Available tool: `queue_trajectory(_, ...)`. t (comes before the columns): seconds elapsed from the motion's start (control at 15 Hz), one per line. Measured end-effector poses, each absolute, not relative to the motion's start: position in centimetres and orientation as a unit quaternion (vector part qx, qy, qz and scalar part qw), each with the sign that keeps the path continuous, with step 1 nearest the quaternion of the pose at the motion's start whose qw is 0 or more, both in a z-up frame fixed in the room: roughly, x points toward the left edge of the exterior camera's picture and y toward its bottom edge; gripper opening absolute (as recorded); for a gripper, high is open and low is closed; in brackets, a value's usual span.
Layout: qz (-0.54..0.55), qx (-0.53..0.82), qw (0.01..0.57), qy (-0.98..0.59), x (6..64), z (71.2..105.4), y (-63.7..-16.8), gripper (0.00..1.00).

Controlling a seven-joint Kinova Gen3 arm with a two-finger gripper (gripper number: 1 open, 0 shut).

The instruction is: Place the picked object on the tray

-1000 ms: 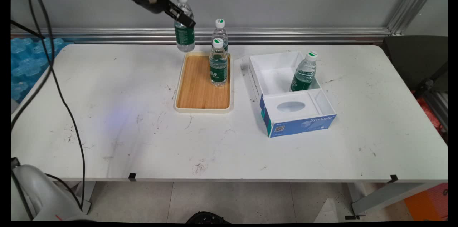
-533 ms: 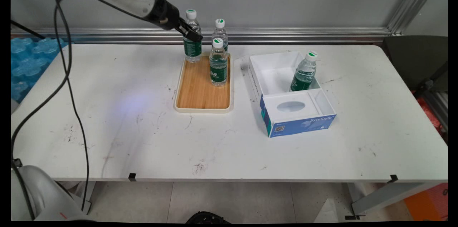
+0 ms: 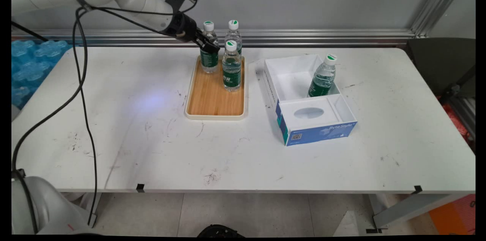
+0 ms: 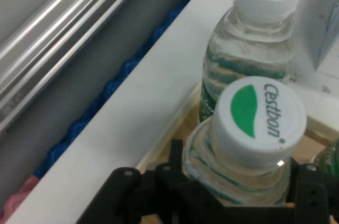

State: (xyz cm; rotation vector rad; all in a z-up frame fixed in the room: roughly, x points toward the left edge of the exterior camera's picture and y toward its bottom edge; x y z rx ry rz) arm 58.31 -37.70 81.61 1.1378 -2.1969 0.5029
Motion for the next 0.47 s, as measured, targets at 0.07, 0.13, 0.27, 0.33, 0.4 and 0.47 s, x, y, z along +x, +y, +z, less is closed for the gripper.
queue_trajectory(0.07, 0.190, 0.427, 0.304, -0.830, 58.3, 81.2, -37.8, 0.00)
queue_trajectory(0.13, 0.190, 0.425, 0.305, -0.830, 58.3, 80.8, -37.9, 0.00)
queue_trajectory(0.27, 0.191, 0.422, 0.308, -0.831, 58.3, 80.3, -38.0, 1.00)
queue_trajectory(0.33, 0.192, 0.421, 0.308, -0.831, 58.4, 80.1, -37.9, 1.00)
queue_trajectory(0.4, 0.192, 0.420, 0.310, -0.832, 58.5, 79.9, -37.9, 1.00)
queue_trajectory(0.47, 0.192, 0.419, 0.310, -0.832, 58.5, 79.8, -37.8, 1.00)
